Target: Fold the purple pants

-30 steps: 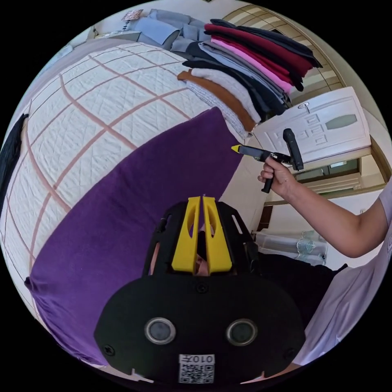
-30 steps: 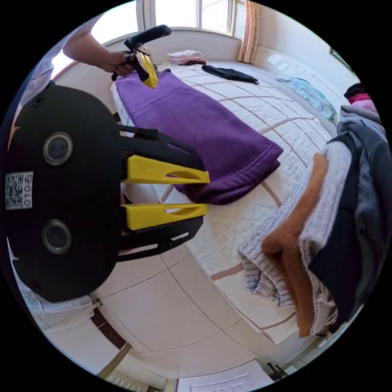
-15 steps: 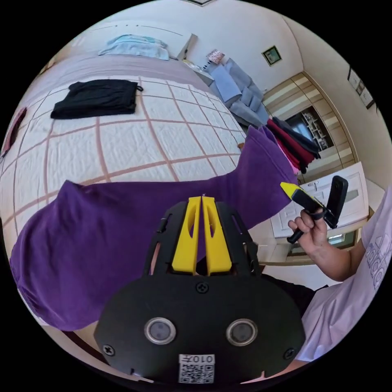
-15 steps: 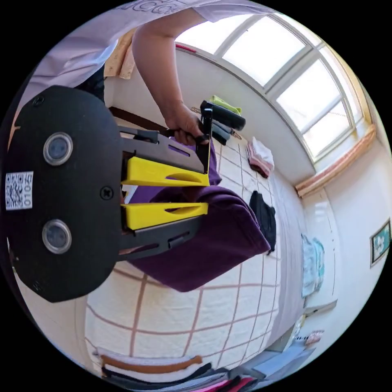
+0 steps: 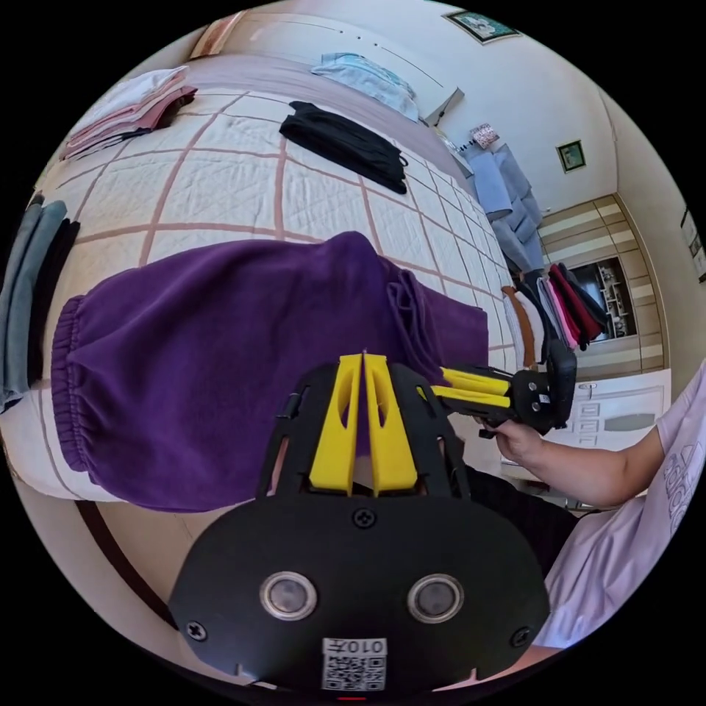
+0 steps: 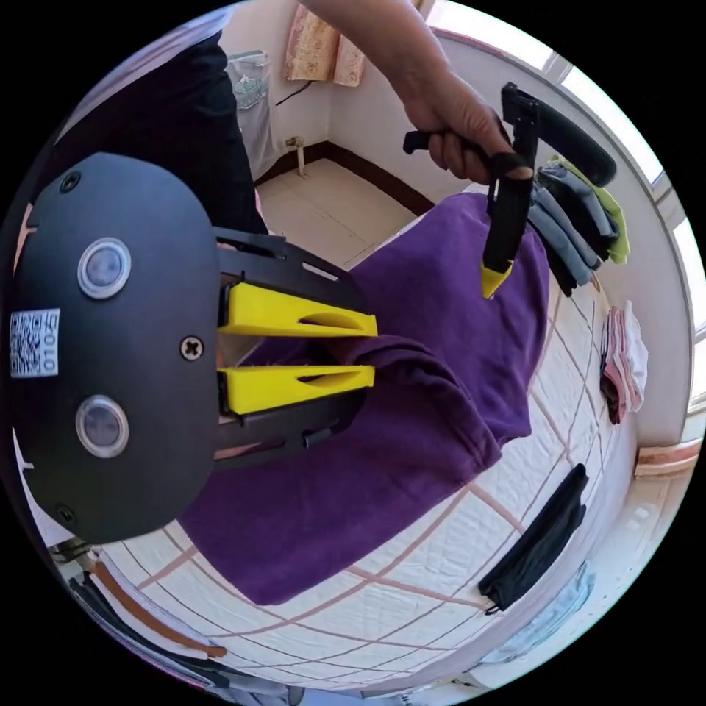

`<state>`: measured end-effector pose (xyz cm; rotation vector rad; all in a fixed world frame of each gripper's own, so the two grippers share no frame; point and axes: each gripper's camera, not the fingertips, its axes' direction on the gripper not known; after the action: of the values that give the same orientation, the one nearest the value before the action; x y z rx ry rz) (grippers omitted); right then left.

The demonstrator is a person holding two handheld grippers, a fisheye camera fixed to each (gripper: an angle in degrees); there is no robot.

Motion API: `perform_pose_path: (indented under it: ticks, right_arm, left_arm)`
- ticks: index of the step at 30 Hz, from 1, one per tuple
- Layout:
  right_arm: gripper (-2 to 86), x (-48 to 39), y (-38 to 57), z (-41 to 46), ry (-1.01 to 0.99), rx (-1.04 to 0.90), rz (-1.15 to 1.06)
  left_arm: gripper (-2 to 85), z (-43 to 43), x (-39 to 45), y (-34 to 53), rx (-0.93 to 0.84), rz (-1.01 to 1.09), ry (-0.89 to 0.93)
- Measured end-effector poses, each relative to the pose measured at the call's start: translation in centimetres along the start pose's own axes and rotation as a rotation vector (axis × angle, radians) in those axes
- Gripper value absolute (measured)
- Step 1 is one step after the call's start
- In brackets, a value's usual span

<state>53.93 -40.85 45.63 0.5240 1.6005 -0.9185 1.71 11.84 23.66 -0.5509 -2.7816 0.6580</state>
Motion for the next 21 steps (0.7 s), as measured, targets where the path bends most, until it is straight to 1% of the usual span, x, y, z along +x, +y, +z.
perform_pose_path:
  ticks: [5,7,9,11,12,13,14,16,18,20,21]
  right_arm:
    - [7.5,-3.3,-1.9,1.5,0.105,-0.101,-0.139]
    - [7.9,-3.9,-2.5,2.1,0.131,-0.096,-0.164]
    - [8.6,-3.5,-3.0,1.5,0.075,-0.079,-0.136]
    - [10.0,-2.5,-3.4,-0.3,-0.094,-0.100,-0.121]
    - [10.0,-2.2,-3.4,-1.1,-0.138,-0.101,-0.115]
    - [10.1,-1.4,-3.0,-3.0,-0.216,-0.055,-0.093]
    - [9.9,-0.4,-2.3,-5.3,-0.246,0.033,-0.050]
    - [9.6,1.1,-1.3,-8.0,-0.205,0.124,0.016]
    - [9.5,2.6,-0.9,-9.1,-0.103,0.114,0.053]
    - [9.3,4.7,-1.6,-9.1,-0.003,0.071,0.050]
    - [9.2,5.2,-1.9,-8.9,0.013,0.059,0.047]
  left_arm:
    - [5.2,3.1,0.3,0.6,-0.051,0.027,0.029]
    - [6.3,4.5,0.3,1.1,-0.080,0.032,0.017]
    - [6.8,5.5,0.2,1.6,-0.108,0.030,-0.006]
    - [7.1,5.6,0.3,2.1,-0.102,0.032,-0.053]
    - [7.1,5.2,0.7,2.4,-0.083,0.040,-0.085]
    - [7.0,4.8,1.2,2.8,-0.057,0.056,-0.123]
    - [6.9,4.5,1.6,2.9,-0.044,0.072,-0.139]
    - [6.2,3.2,4.1,3.6,0.038,0.188,-0.186]
    - [5.8,3.0,5.8,4.2,0.087,0.287,-0.174]
    - [5.4,4.4,6.4,4.5,0.050,0.332,-0.139]
    - [5.1,5.9,6.1,4.8,-0.001,0.330,-0.139]
